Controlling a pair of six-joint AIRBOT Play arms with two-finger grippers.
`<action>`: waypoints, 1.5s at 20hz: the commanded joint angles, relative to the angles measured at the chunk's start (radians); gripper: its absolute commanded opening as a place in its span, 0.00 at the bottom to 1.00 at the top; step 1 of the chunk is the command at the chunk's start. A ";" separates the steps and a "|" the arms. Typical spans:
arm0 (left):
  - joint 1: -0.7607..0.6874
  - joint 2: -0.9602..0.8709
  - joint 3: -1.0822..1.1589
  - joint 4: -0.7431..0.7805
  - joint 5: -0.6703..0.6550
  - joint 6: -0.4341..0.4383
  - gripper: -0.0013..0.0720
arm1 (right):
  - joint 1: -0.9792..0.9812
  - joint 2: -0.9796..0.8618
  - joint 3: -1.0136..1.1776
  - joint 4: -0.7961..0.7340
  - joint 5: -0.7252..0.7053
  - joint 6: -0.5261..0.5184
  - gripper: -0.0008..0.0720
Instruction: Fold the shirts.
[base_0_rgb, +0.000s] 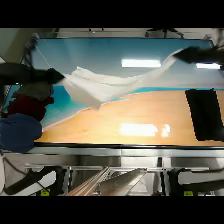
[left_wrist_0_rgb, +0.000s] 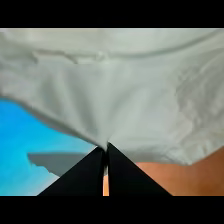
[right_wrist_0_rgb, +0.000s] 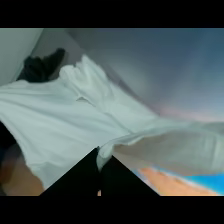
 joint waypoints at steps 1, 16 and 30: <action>0.040 0.250 0.237 -0.024 -0.033 0.004 0.03 | -0.084 0.374 0.001 0.105 -0.115 -0.087 0.04; 0.232 0.151 0.324 -0.103 0.118 0.025 0.03 | -0.072 0.542 -0.247 -0.357 -0.299 0.060 0.04; -0.024 -0.751 0.466 -0.010 -0.017 0.034 0.03 | 0.069 -0.296 -0.288 -0.164 -0.532 -0.057 0.04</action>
